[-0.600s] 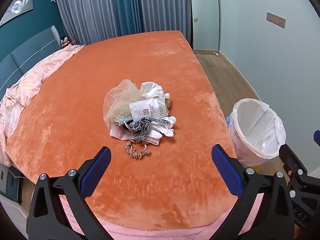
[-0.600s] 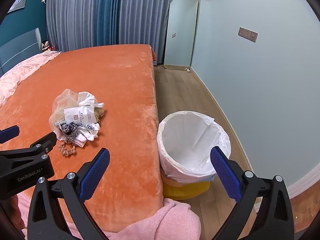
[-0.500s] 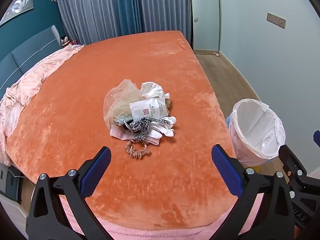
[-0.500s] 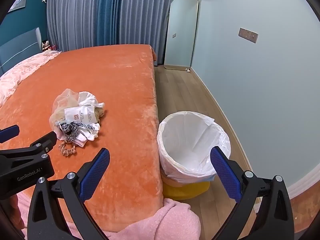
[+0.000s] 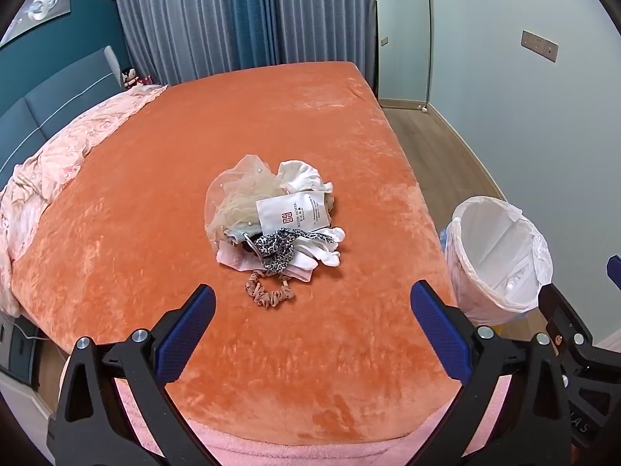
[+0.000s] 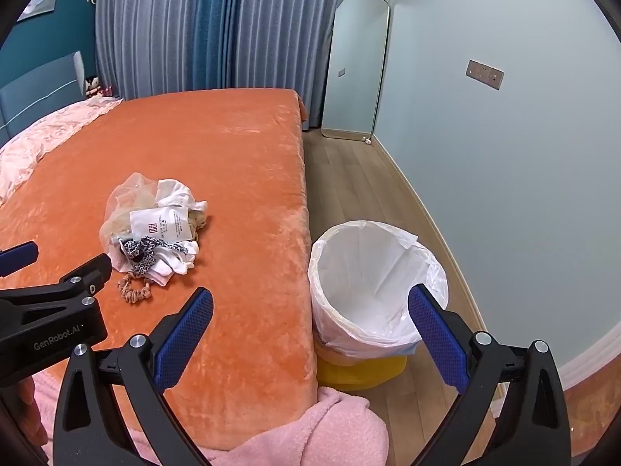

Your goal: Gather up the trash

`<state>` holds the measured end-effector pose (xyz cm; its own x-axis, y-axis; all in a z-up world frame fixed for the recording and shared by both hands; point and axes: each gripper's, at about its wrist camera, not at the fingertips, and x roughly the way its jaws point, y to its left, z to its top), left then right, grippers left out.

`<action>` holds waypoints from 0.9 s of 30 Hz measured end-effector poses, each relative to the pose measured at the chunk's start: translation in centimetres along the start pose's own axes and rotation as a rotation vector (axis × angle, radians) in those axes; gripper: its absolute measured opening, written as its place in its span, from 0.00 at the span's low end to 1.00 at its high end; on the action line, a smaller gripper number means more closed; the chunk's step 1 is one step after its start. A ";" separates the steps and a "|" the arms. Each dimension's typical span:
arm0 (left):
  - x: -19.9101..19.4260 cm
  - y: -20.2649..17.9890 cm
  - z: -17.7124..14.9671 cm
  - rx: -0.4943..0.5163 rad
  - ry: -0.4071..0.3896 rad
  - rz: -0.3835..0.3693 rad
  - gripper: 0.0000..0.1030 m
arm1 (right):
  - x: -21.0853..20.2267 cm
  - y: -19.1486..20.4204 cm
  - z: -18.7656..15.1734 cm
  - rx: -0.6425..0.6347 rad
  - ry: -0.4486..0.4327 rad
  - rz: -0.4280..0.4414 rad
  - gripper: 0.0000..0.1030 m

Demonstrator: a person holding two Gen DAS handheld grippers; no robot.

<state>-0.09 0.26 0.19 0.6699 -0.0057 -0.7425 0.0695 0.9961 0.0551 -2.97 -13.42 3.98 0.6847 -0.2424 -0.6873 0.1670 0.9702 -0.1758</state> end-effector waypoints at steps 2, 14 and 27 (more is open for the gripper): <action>-0.1 0.0 0.1 -0.001 0.000 0.001 0.93 | 0.0 0.0 0.0 -0.001 -0.001 0.000 0.93; -0.2 0.5 0.1 -0.014 0.001 0.005 0.93 | -0.3 0.1 0.1 -0.010 -0.005 0.007 0.93; -0.2 0.7 -0.2 -0.017 0.003 0.007 0.93 | -0.4 0.3 0.0 -0.012 -0.005 0.006 0.93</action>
<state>-0.34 0.97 0.29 0.6678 0.0011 -0.7443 0.0524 0.9974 0.0486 -3.14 -13.03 4.19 0.6891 -0.2364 -0.6851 0.1540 0.9715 -0.1803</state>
